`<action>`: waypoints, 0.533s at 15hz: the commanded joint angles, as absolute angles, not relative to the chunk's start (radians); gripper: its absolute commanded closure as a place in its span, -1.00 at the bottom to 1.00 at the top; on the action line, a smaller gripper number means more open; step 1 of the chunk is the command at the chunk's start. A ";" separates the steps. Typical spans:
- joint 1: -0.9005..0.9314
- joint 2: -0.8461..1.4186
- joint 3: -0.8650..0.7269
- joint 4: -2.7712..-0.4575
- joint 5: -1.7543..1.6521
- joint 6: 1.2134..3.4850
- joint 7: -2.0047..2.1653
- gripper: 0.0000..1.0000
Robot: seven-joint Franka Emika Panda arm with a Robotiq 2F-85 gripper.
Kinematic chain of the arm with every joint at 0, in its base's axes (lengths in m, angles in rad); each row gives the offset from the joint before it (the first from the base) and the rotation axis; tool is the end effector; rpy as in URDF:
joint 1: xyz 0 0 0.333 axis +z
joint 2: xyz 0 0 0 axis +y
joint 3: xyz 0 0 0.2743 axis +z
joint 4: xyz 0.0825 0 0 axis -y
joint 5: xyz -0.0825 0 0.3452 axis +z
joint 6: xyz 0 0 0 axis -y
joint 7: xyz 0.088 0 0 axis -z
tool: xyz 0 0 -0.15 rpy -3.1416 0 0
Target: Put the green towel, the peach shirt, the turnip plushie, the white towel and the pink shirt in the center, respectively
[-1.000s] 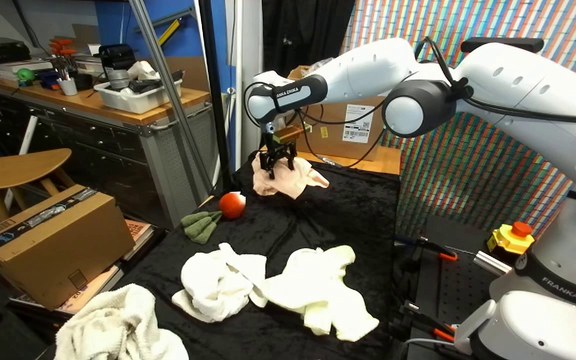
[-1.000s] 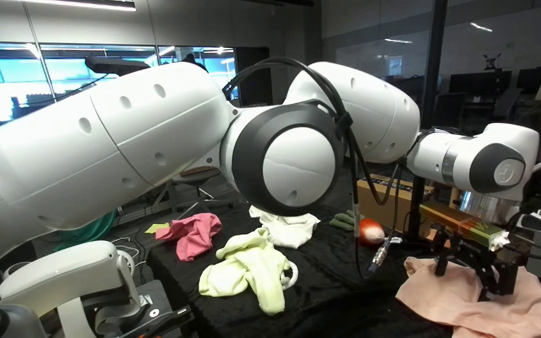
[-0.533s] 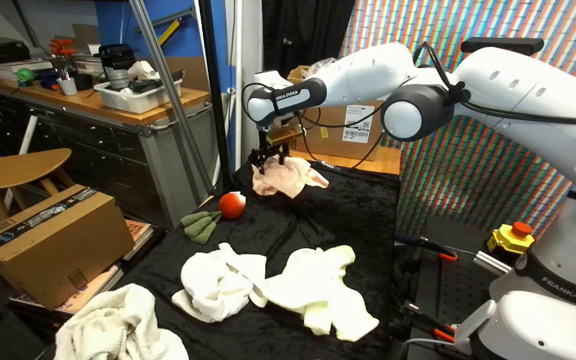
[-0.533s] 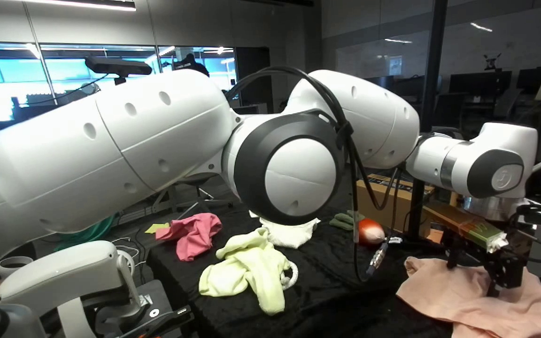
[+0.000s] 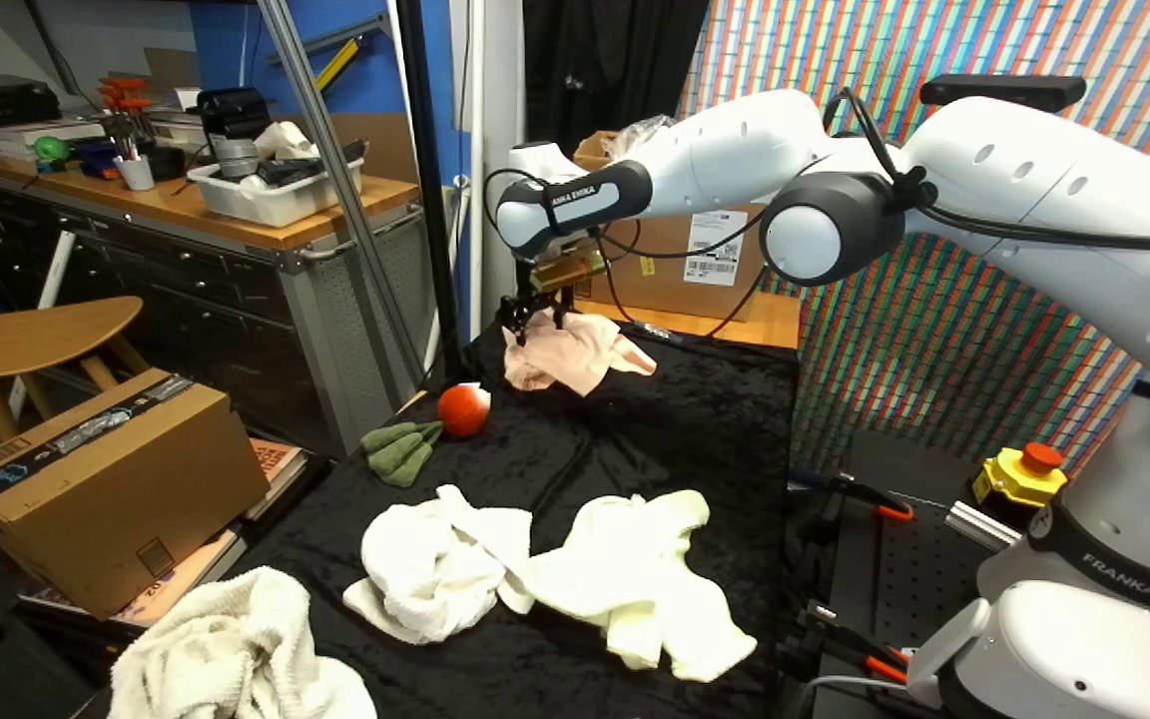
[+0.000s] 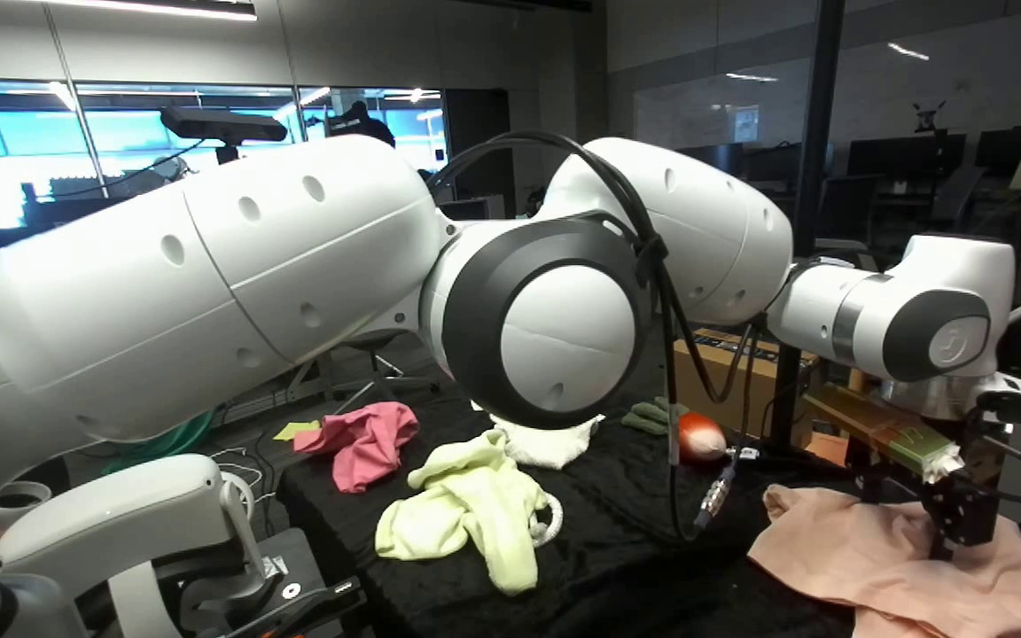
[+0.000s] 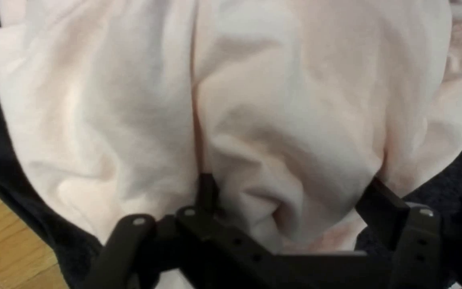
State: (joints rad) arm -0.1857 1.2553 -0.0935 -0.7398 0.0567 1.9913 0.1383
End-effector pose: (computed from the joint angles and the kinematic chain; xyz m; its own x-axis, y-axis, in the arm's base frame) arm 0.7033 -0.1666 0.1238 0.9300 -0.3675 0.0041 -0.3674 -0.9293 0.0369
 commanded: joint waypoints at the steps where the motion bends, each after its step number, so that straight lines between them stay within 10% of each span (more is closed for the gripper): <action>1: -0.187 1.259 -0.097 -0.724 0.053 1.984 0.138 -0.17; 8: -0.192 1.241 -0.090 -0.735 0.050 1.919 0.100 0.88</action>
